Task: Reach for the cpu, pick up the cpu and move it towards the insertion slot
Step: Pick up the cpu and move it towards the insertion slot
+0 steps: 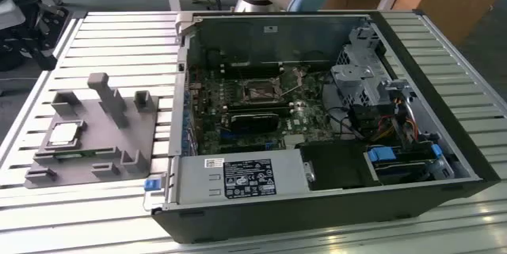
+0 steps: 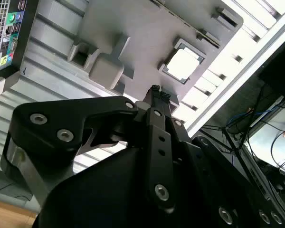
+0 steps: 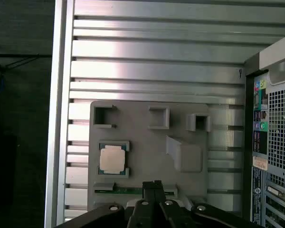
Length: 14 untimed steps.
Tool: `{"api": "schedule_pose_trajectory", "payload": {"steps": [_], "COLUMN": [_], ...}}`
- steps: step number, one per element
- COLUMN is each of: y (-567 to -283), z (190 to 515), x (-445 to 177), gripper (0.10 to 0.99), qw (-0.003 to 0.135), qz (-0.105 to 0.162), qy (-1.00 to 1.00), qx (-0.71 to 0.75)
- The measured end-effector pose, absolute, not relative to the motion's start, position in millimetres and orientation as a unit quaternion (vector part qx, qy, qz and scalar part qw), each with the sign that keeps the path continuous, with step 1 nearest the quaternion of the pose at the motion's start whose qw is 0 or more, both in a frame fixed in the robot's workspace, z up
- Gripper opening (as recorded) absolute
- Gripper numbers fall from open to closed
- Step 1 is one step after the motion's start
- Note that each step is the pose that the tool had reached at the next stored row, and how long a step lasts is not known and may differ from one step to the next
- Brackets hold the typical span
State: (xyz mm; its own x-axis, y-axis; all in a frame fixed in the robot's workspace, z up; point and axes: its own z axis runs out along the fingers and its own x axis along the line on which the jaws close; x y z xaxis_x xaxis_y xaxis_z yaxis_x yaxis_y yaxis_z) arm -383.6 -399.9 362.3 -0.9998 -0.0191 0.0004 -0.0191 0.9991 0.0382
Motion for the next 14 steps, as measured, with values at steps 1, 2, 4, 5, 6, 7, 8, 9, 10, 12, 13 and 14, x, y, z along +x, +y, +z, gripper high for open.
{"api": "schedule_pose_trajectory", "payload": {"steps": [1, 2, 4, 5, 6, 7, 8, 9, 10, 12, 13, 14], "y": [-399.9, -399.9, -399.9, -399.9, -399.9, -399.9, -399.9, -399.8, -399.8, -399.9, -399.9, -399.8], "z": [362.3, 362.3, 362.4, 362.4, 362.3, 362.3, 362.3, 362.2, 362.2, 362.3, 362.2, 362.2], "x": [-383.6, -383.6, -383.8, -384.0, -384.1, -384.3, -384.4, -385.2, -385.9, -386.3, -387.0, -387.8], "gripper": [0.106, 0.106, 0.106, 0.106, 0.106, 0.106, 0.106, 0.106, 0.106, 0.106, 0.106, 0.106], "qw": [0.000, 0.000, 0.001, 0.001, 0.000, 0.000, 0.000, 0.000, 0.000, 0.000, 0.000, 0.000], "qz": [-0.019, -0.019, -0.019, -0.019, -0.019, -0.019, -0.019, -0.019, -0.019, -0.019, -0.019, -0.019], "qy": [-1.000, -1.000, -1.000, -1.000, -1.000, -1.000, -1.000, -1.000, -1.000, -1.000, -1.000, -1.000], "qx": [0.010, 0.010, 0.010, 0.010, 0.010, 0.010, 0.010, 0.010, 0.009, 0.010, 0.010, 0.010]}}
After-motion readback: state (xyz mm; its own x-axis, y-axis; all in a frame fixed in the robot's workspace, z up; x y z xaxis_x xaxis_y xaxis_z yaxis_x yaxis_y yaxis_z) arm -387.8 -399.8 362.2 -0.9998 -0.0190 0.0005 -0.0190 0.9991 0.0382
